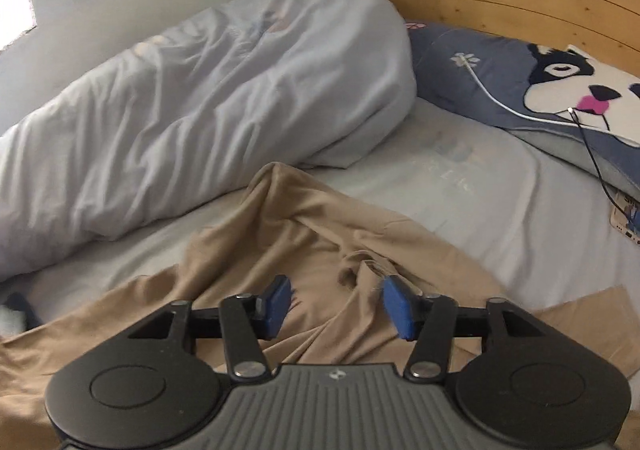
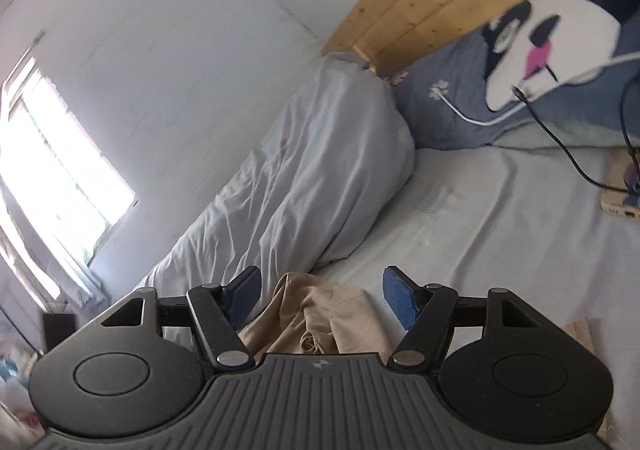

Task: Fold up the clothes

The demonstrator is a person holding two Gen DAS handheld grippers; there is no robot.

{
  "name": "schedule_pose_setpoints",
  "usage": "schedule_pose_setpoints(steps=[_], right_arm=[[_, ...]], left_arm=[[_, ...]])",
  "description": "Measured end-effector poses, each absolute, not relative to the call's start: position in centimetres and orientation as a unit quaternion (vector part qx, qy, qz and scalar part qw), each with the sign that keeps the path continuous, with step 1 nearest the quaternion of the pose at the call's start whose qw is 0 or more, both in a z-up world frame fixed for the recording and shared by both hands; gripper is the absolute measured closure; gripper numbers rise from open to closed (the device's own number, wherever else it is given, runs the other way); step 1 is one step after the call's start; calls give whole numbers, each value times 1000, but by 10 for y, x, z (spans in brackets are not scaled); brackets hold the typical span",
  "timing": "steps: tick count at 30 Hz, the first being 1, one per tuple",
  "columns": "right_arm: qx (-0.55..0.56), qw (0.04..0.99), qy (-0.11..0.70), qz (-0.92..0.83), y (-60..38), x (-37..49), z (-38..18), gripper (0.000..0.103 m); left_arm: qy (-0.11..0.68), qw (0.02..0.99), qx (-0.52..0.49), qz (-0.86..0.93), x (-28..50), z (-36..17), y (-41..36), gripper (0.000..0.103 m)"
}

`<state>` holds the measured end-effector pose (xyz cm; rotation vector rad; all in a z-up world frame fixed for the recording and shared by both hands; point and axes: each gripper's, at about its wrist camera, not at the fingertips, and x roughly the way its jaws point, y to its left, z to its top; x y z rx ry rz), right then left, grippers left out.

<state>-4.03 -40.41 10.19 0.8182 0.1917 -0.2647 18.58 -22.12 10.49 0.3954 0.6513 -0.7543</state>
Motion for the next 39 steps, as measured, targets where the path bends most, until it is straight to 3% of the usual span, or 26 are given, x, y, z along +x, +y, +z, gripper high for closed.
schedule_pose_setpoints(steps=[1,8,13,18,20,22,28,30,31,39], right_arm=[[398,904,98,-125,-405,-39,100,33],[396,903,115,-117,-407,-32,95,33],[397,902,126,-112,-407,-26,91,33],[394,903,132,-107,-404,-21,89,33],[399,901,133,-104,-404,-21,88,33],[400,901,134,-101,-403,-21,88,33],[401,900,134,-103,-403,-21,88,33],[401,900,134,-104,-403,-22,88,33],[401,900,134,-104,-403,-22,89,33],[399,902,127,-105,-405,-22,91,33]], left_arm=[[300,859,182,-372,187,98,-221,102],[316,844,206,-382,207,43,-240,98],[312,838,192,-405,209,32,-247,98],[282,838,214,-415,196,35,-249,92],[255,848,237,-400,190,36,-249,76],[248,849,251,-394,187,35,-250,70],[256,838,293,-383,188,22,-260,70],[262,840,293,-374,193,19,-261,81],[264,842,287,-373,194,18,-261,100],[209,840,251,-433,131,51,-237,102]])
